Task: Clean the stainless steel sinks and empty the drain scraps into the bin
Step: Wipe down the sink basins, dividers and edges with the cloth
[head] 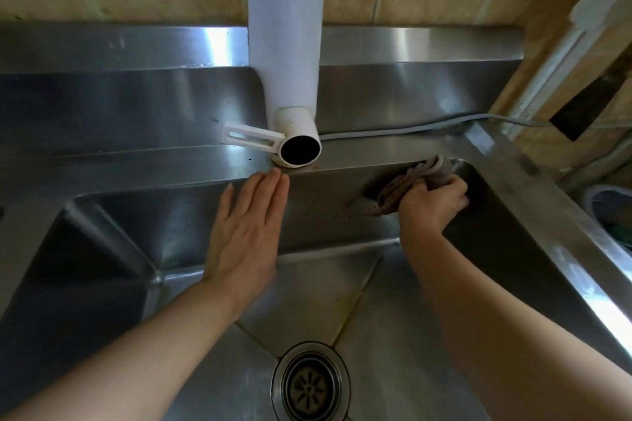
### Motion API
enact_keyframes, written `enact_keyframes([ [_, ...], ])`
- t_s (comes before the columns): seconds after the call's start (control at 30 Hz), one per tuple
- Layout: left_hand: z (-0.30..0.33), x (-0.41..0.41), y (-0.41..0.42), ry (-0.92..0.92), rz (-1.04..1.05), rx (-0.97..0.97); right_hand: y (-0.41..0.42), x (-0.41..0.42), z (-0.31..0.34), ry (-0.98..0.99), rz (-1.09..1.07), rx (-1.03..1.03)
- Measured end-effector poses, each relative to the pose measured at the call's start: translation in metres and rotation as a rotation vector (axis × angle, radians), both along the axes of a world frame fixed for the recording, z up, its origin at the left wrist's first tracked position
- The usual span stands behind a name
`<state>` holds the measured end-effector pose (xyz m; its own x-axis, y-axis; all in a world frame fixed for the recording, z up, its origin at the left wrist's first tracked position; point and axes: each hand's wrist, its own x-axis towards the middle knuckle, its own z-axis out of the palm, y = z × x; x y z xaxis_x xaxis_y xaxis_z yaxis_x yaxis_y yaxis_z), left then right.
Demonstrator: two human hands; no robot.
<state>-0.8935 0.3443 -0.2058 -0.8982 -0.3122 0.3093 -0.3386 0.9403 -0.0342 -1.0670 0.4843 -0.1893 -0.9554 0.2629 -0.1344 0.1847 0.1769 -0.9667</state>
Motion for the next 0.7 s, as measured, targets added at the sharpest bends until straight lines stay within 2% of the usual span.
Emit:
enact_keyframes([
  [0.1,0.000,-0.001,0.001,0.009,-0.002,0.006,-0.021,0.016,-0.003,-0.081,-0.002,0.060],
  [0.17,0.001,0.000,0.001,0.014,0.000,0.014,-0.042,0.037,-0.012,-0.144,0.092,0.121],
  [0.3,0.004,0.000,-0.002,-0.008,-0.003,-0.001,-0.081,0.078,-0.039,-0.229,0.351,0.043],
  [0.37,0.005,0.000,-0.003,-0.020,-0.004,-0.012,-0.088,0.084,-0.048,-0.268,0.394,0.001],
  [0.47,0.007,0.001,-0.001,-0.037,-0.002,-0.012,-0.071,0.061,-0.063,-0.195,0.360,-0.046],
  [0.53,0.006,0.002,-0.001,-0.032,-0.005,-0.022,-0.043,0.021,-0.072,-0.157,0.237,-0.172],
  [0.57,0.006,0.002,-0.001,-0.029,-0.009,-0.025,-0.027,0.001,-0.071,-0.217,0.131,-0.204],
  [0.6,0.005,0.002,-0.002,-0.026,-0.012,-0.027,-0.011,-0.018,-0.070,-0.312,0.060,-0.152],
  [0.67,0.004,0.000,-0.003,-0.022,-0.013,-0.031,0.010,-0.034,-0.067,-0.335,-0.032,-0.067],
  [0.7,0.003,0.000,-0.003,-0.023,-0.009,-0.028,0.004,-0.034,-0.064,-0.306,0.040,-0.012],
])
